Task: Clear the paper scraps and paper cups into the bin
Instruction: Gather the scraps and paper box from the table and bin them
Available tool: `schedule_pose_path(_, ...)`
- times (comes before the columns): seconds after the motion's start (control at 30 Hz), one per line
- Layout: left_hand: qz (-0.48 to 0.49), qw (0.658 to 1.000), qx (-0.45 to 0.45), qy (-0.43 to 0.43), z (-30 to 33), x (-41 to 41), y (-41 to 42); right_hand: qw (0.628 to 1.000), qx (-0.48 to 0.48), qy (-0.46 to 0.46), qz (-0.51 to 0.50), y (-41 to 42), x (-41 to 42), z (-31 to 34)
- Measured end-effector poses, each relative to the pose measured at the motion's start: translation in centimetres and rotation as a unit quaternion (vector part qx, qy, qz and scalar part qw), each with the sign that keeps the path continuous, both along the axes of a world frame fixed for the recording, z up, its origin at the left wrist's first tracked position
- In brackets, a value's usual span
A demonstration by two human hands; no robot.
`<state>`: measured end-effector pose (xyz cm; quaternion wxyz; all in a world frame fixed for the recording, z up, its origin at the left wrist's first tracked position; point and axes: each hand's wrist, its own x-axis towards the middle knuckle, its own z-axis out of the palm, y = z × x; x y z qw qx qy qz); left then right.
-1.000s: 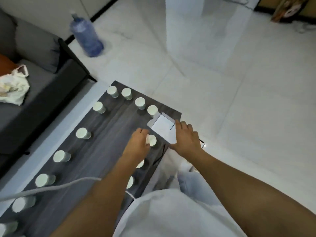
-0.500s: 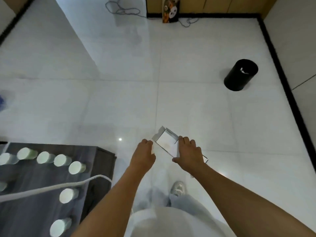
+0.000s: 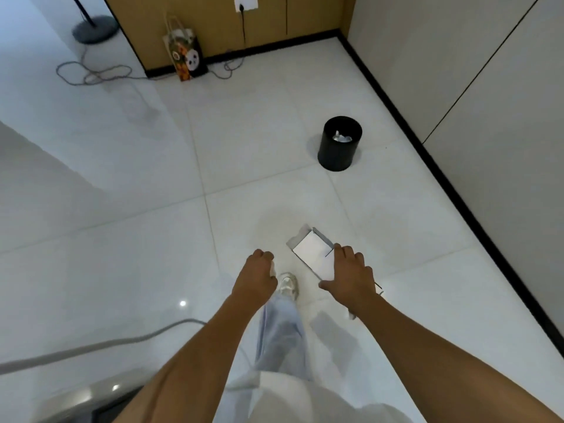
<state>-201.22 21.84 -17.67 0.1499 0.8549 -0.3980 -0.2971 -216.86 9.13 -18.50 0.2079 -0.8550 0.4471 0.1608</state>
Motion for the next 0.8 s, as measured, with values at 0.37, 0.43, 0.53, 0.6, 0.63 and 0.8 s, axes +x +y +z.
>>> schedule_pose_path(0.37,-0.092,0.996,-0.018,0.008,1.9,11.5,-22.0,0.995,-0.03,-0.001,-0.092,-19.1,9.8,2.8)
schedule_pose_path(0.43,-0.104,0.994,-0.014,0.007,2.2,13.0,-25.1,0.995,-0.023,0.006,-0.102,-21.6,10.6,2.9)
schedule_pose_path(0.53,-0.113,0.994,-0.009,0.007,2.4,14.6,-30.0,0.992,-0.012,0.01,-0.123,-25.6,11.2,2.5)
schedule_pose_path(0.6,-0.114,0.993,-0.011,0.01,2.3,15.3,-33.5,0.991,-0.005,0.011,-0.136,-28.9,11.2,2.2)
schedule_pose_path(0.63,-0.114,0.993,-0.013,0.014,2.2,15.5,-35.3,0.99,-0.001,0.012,-0.143,-30.6,11.3,2.0)
schedule_pose_path(0.8,-0.113,0.993,-0.018,0.021,0.7,16.6,-46.0,0.987,0.004,0.001,-0.158,-41.4,11.9,0.8)
